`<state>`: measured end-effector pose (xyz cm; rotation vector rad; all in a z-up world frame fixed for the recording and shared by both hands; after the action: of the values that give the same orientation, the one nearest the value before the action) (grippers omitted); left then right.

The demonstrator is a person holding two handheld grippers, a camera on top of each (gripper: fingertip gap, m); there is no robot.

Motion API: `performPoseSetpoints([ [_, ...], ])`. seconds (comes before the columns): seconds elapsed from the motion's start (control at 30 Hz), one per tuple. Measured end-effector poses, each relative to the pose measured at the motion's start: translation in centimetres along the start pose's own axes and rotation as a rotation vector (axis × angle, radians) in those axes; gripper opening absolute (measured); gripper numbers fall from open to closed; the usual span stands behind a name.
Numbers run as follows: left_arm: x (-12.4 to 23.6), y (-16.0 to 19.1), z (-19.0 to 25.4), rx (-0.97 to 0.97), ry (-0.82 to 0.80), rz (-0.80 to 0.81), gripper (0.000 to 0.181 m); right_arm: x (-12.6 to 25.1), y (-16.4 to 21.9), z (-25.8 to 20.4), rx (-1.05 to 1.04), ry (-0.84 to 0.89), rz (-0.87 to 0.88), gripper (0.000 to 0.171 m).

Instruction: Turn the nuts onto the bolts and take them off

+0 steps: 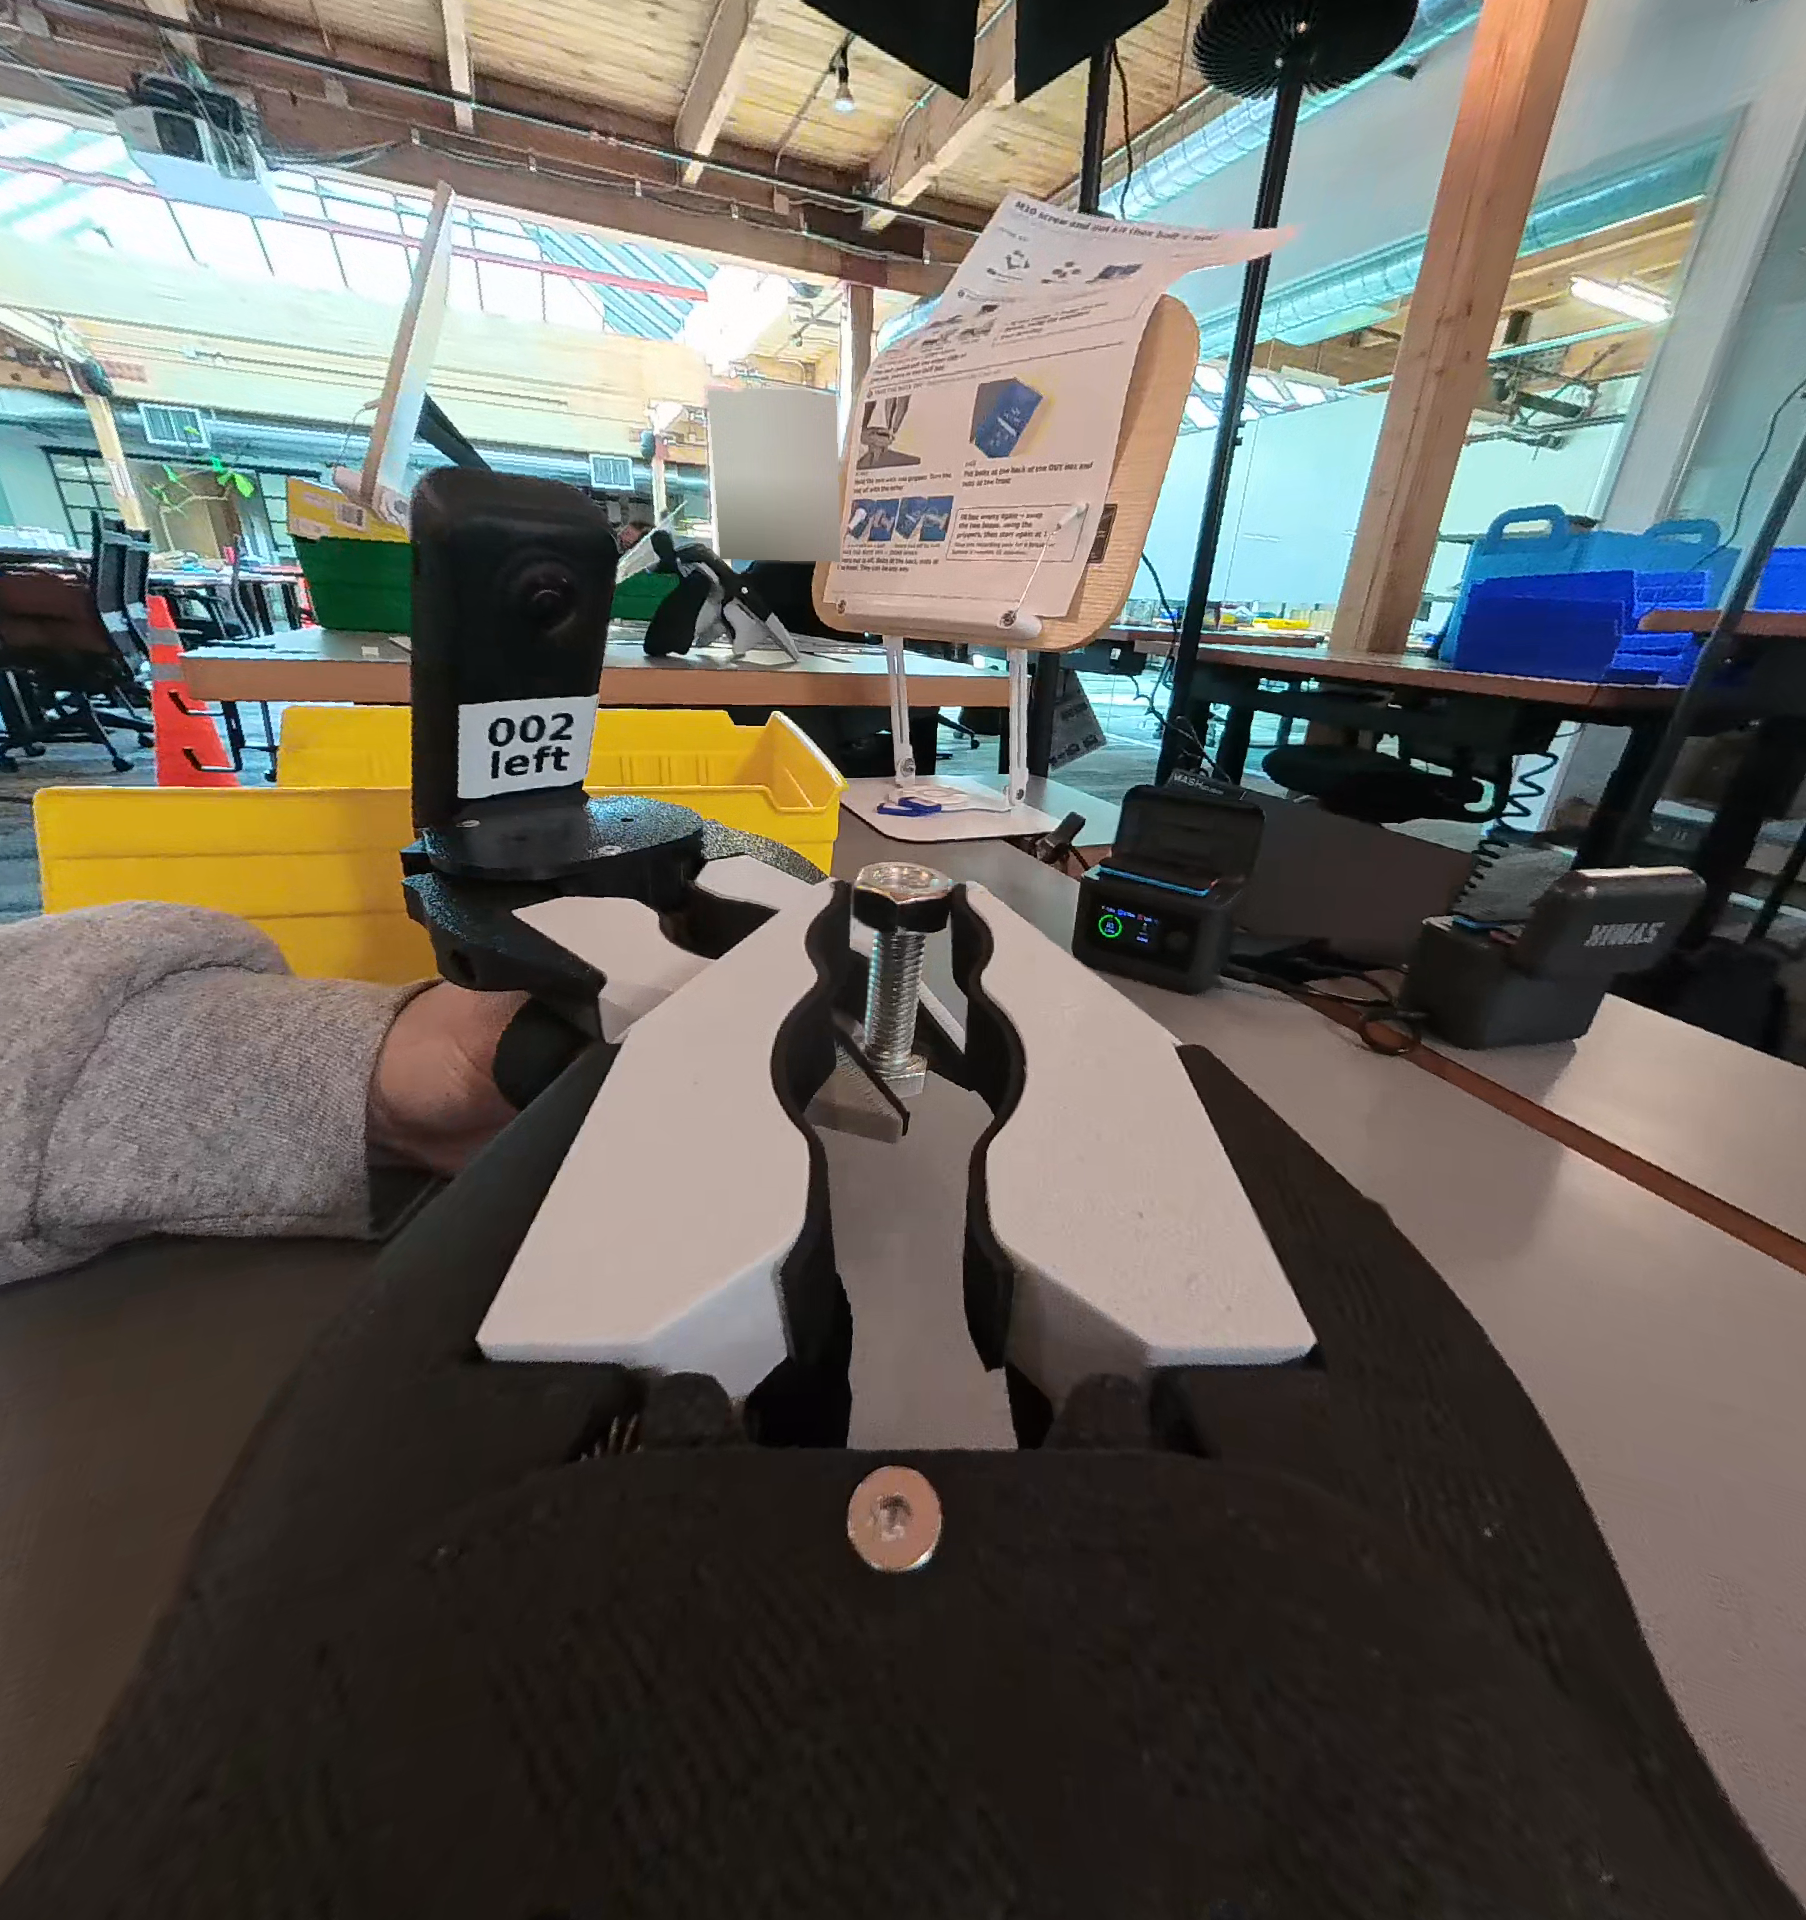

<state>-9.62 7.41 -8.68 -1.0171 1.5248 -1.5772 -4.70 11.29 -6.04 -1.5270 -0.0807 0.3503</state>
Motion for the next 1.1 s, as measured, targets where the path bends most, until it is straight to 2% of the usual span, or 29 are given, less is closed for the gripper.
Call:
performPoseSetpoints([
  [0.13,0.1,-0.1,-0.2,0.007,-0.003,0.006,0.016,-0.1,0.0,-0.1,0.009,0.003,-0.004,0.023],
  [0.3,0.2,-0.1,-0.2,0.013,-0.005,0.007,0.016,-0.2,-0.4,-0.5,-0.005,-0.034,0.018,0.048],
  [0.4,0.0,-0.1,-0.1,0.008,0.006,0.001,0.016,-0.4,-0.4,-1.0,-0.004,-0.067,0.008,0.054],
  [0.6,0.6,-0.3,-1.4,0.087,-0.058,0.038,0.016,0.0,-0.7,-0.7,-0.005,-0.062,0.021,0.054],
  [0.8,-0.4,0.2,0.1,-0.008,-0.008,-0.025,0.016,-0.7,-0.3,-1.5,-0.006,-0.098,-0.005,0.061],
  [0.93,0.7,-0.2,-1.8,0.096,-0.114,0.029,0.016,-0.3,-0.4,-0.9,-0.024,-0.081,-0.001,0.060],
  [1.1,-0.3,0.2,0.7,0.008,0.024,-0.028,0.016,-0.6,-0.2,-1.2,-0.026,-0.088,-0.010,0.064],
])
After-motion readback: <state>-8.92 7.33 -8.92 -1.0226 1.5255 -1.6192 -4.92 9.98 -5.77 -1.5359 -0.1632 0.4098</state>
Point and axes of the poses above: each gripper's, where its closed fingertips meet, x back along the fingers, y out of its underside, z = x × y across the jaws, the point moved 5 cm from there along x, back along the fingers
